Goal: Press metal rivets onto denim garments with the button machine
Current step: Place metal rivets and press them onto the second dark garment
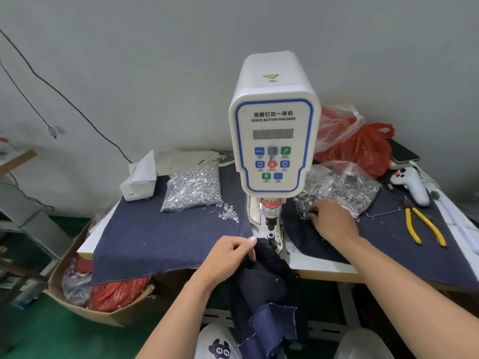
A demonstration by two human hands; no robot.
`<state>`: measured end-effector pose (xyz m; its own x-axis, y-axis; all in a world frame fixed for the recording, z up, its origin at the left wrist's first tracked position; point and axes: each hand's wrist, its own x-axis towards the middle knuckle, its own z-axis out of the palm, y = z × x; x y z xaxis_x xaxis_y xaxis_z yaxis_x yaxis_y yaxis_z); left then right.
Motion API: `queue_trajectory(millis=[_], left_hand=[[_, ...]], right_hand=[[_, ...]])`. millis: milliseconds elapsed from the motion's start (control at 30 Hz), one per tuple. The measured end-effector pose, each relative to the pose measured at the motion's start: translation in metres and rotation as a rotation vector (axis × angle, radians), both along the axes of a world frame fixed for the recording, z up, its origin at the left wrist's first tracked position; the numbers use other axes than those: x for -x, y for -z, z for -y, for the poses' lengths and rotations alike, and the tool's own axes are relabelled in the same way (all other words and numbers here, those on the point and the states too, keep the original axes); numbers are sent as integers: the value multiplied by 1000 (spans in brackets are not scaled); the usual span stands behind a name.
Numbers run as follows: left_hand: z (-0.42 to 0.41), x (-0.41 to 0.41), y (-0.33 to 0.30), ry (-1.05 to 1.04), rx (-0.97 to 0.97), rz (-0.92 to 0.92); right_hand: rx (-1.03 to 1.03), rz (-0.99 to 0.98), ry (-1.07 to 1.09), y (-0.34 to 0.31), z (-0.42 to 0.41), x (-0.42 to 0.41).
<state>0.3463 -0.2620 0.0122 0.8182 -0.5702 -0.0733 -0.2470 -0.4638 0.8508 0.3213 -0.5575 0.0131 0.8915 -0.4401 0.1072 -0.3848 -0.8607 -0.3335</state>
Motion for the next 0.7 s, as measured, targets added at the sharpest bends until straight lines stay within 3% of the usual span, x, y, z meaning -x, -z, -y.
queue_trajectory(millis=[133,233,300,400,467,700], left_hand=[[0,3,1,-156,148,-68],[4,-8,-6,-516,363,-225],[3,-23,-12,-650,199,-136],[0,-45,-11,-650,-242,100],[5,-54,-9,-626,-381,164],[19,-63,5,-636,-435,228]], right_hand=[[49,77,4,5,0,-3],[24,76,-69,2,-4,-4],[61,37,-117,1,-10,-4],[159,14,-132,1,-14,-5],[184,-4,-112,0,-16,-6],[43,93,-59,-2,-13,-7]])
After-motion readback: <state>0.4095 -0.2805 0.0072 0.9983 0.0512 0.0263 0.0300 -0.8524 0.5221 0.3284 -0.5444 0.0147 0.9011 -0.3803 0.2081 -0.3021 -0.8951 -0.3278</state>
